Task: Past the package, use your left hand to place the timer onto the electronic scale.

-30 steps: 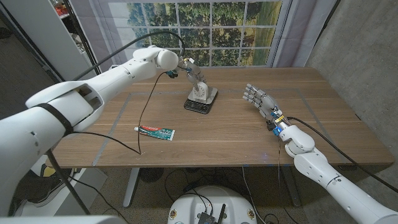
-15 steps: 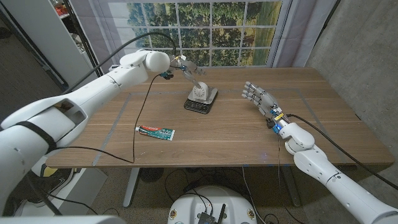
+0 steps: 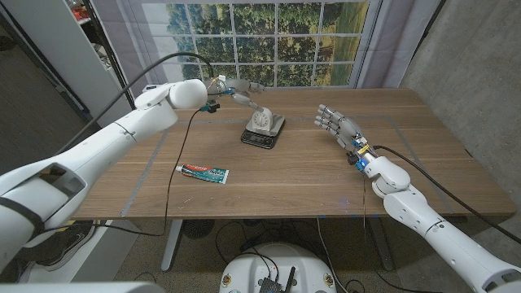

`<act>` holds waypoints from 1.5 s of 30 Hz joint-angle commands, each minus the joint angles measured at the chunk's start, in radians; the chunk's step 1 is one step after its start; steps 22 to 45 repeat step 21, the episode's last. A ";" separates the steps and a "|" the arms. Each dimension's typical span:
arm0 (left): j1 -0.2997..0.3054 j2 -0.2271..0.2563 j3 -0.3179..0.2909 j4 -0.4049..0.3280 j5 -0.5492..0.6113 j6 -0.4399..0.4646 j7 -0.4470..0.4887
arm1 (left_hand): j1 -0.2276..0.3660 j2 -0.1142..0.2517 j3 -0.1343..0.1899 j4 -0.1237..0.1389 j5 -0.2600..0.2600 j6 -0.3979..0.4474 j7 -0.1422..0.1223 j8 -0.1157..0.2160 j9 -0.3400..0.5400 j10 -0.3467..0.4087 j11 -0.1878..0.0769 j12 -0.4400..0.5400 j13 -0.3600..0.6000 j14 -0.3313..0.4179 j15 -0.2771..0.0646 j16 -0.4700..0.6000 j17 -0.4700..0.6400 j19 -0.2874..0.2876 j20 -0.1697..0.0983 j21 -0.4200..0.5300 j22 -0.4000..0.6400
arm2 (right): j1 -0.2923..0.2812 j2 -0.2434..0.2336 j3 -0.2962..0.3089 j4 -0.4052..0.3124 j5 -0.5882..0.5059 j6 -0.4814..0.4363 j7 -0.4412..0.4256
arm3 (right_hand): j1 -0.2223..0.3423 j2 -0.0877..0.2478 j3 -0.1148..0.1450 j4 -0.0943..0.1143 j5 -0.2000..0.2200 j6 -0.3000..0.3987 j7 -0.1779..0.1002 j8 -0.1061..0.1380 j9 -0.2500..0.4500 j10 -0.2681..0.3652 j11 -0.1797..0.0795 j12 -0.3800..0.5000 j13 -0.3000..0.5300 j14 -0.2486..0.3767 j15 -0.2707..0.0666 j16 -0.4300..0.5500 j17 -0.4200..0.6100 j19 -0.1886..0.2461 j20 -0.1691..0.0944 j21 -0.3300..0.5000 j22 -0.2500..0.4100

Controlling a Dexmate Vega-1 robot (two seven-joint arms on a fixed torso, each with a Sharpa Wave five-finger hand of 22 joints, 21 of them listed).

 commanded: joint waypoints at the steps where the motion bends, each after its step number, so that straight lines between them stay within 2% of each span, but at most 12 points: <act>1: 0.203 0.096 -0.153 -0.185 -0.093 0.030 0.145 | -0.010 0.000 0.000 -0.001 -0.003 0.016 0.002 0.011 0.000 0.015 0.002 0.009 -0.002 0.003 -0.012 0.004 0.001 0.003 -0.009 -0.004 0.001 | 0.026 0.008 -0.010 0.013 -0.012 -0.005 0.006 | -0.011 -0.003 0.002 -0.008 0.001 0.005 -0.003 -0.001 0.003 0.007 -0.004 -0.001 0.000 0.011 -0.102 -0.001 0.003 0.011 -0.007 -0.006 0.005; 10: 0.335 0.127 -0.267 -0.217 -0.252 -0.030 0.222 | -0.014 0.003 0.001 -0.004 -0.003 0.038 0.015 0.017 0.000 0.034 -0.006 0.016 -0.007 0.020 -0.023 0.007 0.001 0.012 -0.015 -0.007 0.001 | 0.066 0.021 -0.026 0.042 -0.028 -0.003 0.022 | -0.013 -0.002 0.003 -0.010 0.001 0.006 -0.002 -0.001 0.003 0.010 -0.004 0.000 0.000 0.012 -0.101 -0.001 0.003 0.013 -0.007 -0.012 0.005; 21: 0.478 0.133 -0.339 -0.233 -0.351 -0.123 0.308 | -0.014 0.006 0.003 -0.007 -0.002 0.050 0.014 0.018 -0.001 0.045 -0.015 0.020 -0.011 0.030 -0.033 0.008 0.001 0.017 -0.017 -0.011 0.001 | 0.107 0.030 -0.048 0.047 -0.054 -0.034 0.010 | -0.017 -0.001 0.004 -0.011 0.001 0.006 -0.003 -0.001 0.003 0.009 0.001 -0.001 -0.001 0.012 -0.102 -0.001 0.004 0.016 -0.007 -0.018 0.005; 45: 0.478 0.133 -0.339 -0.233 -0.351 -0.123 0.308 | -0.014 0.006 0.003 -0.007 -0.002 0.050 0.014 0.018 -0.001 0.045 -0.015 0.020 -0.011 0.030 -0.033 0.008 0.001 0.017 -0.017 -0.011 0.001 | 0.107 0.030 -0.048 0.047 -0.054 -0.034 0.010 | -0.017 -0.001 0.004 -0.011 0.001 0.006 -0.003 -0.001 0.003 0.009 0.001 -0.001 -0.001 0.012 -0.102 -0.001 0.004 0.016 -0.007 -0.018 0.005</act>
